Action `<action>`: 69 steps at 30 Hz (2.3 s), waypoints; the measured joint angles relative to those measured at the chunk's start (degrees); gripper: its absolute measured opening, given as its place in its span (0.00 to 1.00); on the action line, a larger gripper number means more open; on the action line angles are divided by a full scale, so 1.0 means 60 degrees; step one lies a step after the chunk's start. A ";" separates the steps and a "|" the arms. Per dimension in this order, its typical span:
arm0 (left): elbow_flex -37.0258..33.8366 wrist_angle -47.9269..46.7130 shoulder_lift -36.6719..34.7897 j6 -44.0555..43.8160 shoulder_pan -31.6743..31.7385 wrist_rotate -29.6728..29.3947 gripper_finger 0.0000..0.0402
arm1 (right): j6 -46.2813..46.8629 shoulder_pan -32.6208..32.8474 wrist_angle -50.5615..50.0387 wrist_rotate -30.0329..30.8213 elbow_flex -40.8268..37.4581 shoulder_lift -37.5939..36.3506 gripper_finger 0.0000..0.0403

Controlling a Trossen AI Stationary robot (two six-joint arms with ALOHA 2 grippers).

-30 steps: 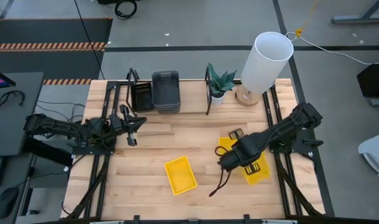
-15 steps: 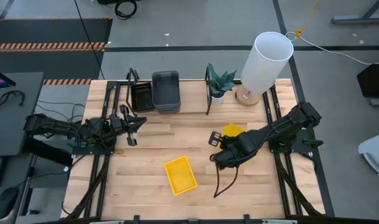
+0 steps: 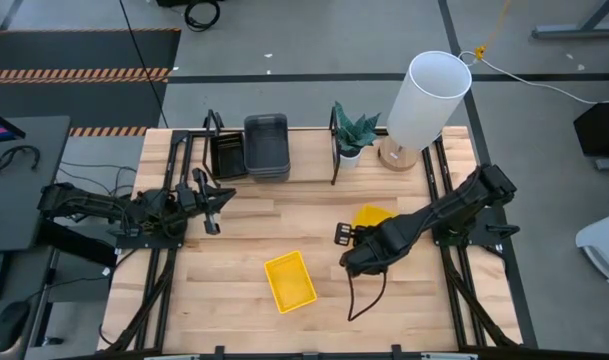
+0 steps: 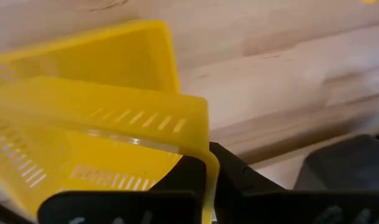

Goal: Stack baskets on shelf by color
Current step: Stack the bottom right yellow bin on the top yellow bin, then stack the bottom yellow bin on the stacked yellow bins

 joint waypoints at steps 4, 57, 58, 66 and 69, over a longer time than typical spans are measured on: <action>0.0000 -0.0003 0.0000 0.0000 0.0000 0.0000 0.10 | -0.0108 0.0145 0.0472 0.0001 -0.0623 0.0000 0.10; -0.0007 -0.0211 0.0000 0.0000 0.0002 0.0000 0.07 | 0.8705 -0.2166 0.9028 -0.3318 0.1200 0.3312 0.36; -0.0007 -0.0229 0.0004 0.0000 0.0002 0.0000 0.07 | 0.8643 -0.2169 0.8957 -0.3464 0.1376 0.3471 0.39; -0.0004 -0.0324 0.0000 0.0000 0.0001 0.0000 0.10 | 0.8019 -0.2207 0.8121 -0.3752 0.2511 0.4455 0.49; -0.0004 -0.0328 0.0002 0.0000 0.0002 0.0000 0.10 | 0.8005 -0.2238 0.7808 -0.3808 0.2614 0.4565 0.47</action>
